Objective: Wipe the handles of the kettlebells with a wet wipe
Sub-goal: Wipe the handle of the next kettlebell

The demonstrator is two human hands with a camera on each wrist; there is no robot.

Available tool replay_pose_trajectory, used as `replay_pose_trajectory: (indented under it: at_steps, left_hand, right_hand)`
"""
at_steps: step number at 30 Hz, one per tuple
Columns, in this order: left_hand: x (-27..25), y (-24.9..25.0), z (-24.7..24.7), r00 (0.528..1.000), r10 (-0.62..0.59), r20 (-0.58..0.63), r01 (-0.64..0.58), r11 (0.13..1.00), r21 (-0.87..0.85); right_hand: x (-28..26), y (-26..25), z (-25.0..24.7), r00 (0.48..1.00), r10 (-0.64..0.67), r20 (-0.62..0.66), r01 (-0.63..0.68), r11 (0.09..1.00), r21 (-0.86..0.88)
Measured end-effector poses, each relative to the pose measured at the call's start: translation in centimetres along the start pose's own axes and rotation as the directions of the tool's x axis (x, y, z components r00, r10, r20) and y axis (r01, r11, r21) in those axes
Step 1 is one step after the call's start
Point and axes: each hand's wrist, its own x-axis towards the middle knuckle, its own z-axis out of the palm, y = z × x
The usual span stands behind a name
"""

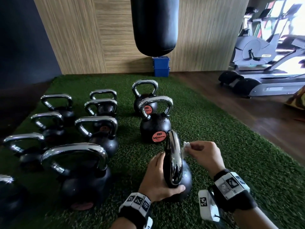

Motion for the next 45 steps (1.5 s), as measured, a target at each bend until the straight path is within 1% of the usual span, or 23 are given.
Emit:
replay_pose_trajectory:
  at_steps: [2,4,7,9,11,15,18,20,21,24,25,26,27,28,29,31,32,33,35,37,40,43,45]
  left_hand:
    - [0.5,-0.3,-0.5,0.996,0.086,0.007,-0.086,0.996,-0.011]
    - [1.0,-0.6,-1.5,0.987,0.154,0.051,-0.153,0.988,-0.022]
    - [1.7,-1.3,-3.1,0.968,0.187,0.170,-0.183,0.982,-0.037]
    - [2.2,-1.5,-3.7,0.950,0.210,0.232,-0.210,0.977,-0.023]
    - [2.5,-1.5,-3.8,0.944,0.192,0.268,-0.199,0.980,-0.003]
    - [2.2,-1.2,-3.7,0.948,0.182,0.260,-0.181,0.983,-0.028]
    - [2.1,-1.3,-3.6,0.962,0.172,0.214,-0.143,0.979,-0.143]
    - [2.0,-1.4,-3.4,0.963,0.174,0.204,-0.146,0.978,-0.146]
    - [2.0,-1.4,-3.4,0.964,0.177,0.199,-0.151,0.979,-0.141]
    - [2.0,-1.4,-3.5,0.965,0.172,0.198,-0.142,0.978,-0.155]
    - [2.0,-1.4,-3.5,0.964,0.165,0.209,-0.129,0.976,-0.175]
    - [2.0,-1.5,-3.5,0.961,0.157,0.225,-0.114,0.974,-0.195]
    - [2.0,-1.5,-3.6,0.958,0.150,0.243,-0.101,0.974,-0.203]
    - [2.0,-1.4,-3.7,0.956,0.142,0.255,-0.094,0.977,-0.193]
    - [1.9,-1.4,-3.7,0.956,0.134,0.261,-0.089,0.980,-0.176]
    - [1.7,-1.4,-3.7,0.957,0.128,0.261,-0.089,0.984,-0.156]
    - [1.6,-1.4,-3.7,0.957,0.130,0.258,-0.093,0.984,-0.151]
    - [1.6,-1.4,-3.7,0.957,0.131,0.258,-0.097,0.985,-0.140]
    - [1.6,-1.3,-3.6,0.956,0.127,0.265,-0.096,0.987,-0.126]
    - [1.6,-1.5,-3.5,0.954,0.126,0.272,-0.089,0.986,-0.144]
    - [1.4,-1.5,-3.6,0.954,0.127,0.273,-0.091,0.986,-0.141]
    - [1.4,-1.3,-3.7,0.954,0.157,0.257,-0.124,0.983,-0.138]
    - [1.6,-1.1,-3.8,0.949,0.212,0.234,-0.172,0.969,-0.180]
  right_hand:
    - [0.5,0.6,1.0,1.000,0.022,0.021,-0.022,1.000,-0.012]
    - [0.9,1.1,1.9,0.999,0.034,0.026,-0.033,0.999,-0.028]
    - [1.1,1.6,3.0,0.998,0.058,0.008,-0.058,0.994,-0.092]
    - [1.2,1.9,3.6,0.997,0.075,0.001,-0.075,0.993,-0.087]
    - [1.3,2.2,4.1,0.996,0.094,0.000,-0.094,0.994,-0.059]
    - [2.1,1.4,4.2,0.995,0.094,-0.013,-0.094,0.995,-0.017]
    - [2.5,0.5,4.4,0.998,0.033,-0.048,-0.028,0.995,0.095]
    - [2.3,0.6,4.4,0.994,-0.007,-0.108,0.016,0.996,0.083]
    - [2.2,0.7,4.4,0.994,-0.013,-0.112,0.020,0.998,0.066]
    - [2.4,0.6,4.1,1.000,-0.017,-0.022,0.019,0.995,0.093]
    - [2.5,0.2,3.9,0.999,-0.044,-0.013,0.046,0.992,0.115]
    - [2.5,-0.2,3.6,0.995,-0.099,-0.034,0.102,0.988,0.115]
    - [2.3,-0.6,3.3,0.982,-0.174,-0.073,0.180,0.980,0.086]
    - [1.9,-1.0,3.0,0.958,-0.262,-0.114,0.267,0.963,0.033]
    - [1.4,-1.5,2.6,0.920,-0.360,-0.158,0.361,0.932,-0.019]
    - [0.2,-2.0,2.2,0.812,-0.538,-0.226,0.529,0.843,-0.104]
    - [-0.4,-2.1,2.1,0.772,-0.594,-0.228,0.580,0.804,-0.129]
    - [-0.9,-2.2,2.0,0.749,-0.628,-0.211,0.613,0.778,-0.137]
    - [-1.1,-2.4,1.4,0.734,-0.660,-0.160,0.645,0.751,-0.140]
    - [-0.7,-2.9,0.8,0.743,-0.658,-0.125,0.640,0.752,-0.154]
    - [-0.8,-3.6,0.7,0.743,-0.660,-0.116,0.641,0.750,-0.163]
    - [-3.1,-3.7,1.0,0.726,-0.684,-0.079,0.670,0.728,-0.148]
    - [-5.2,-3.6,0.9,0.728,-0.685,-0.018,0.679,0.724,-0.120]
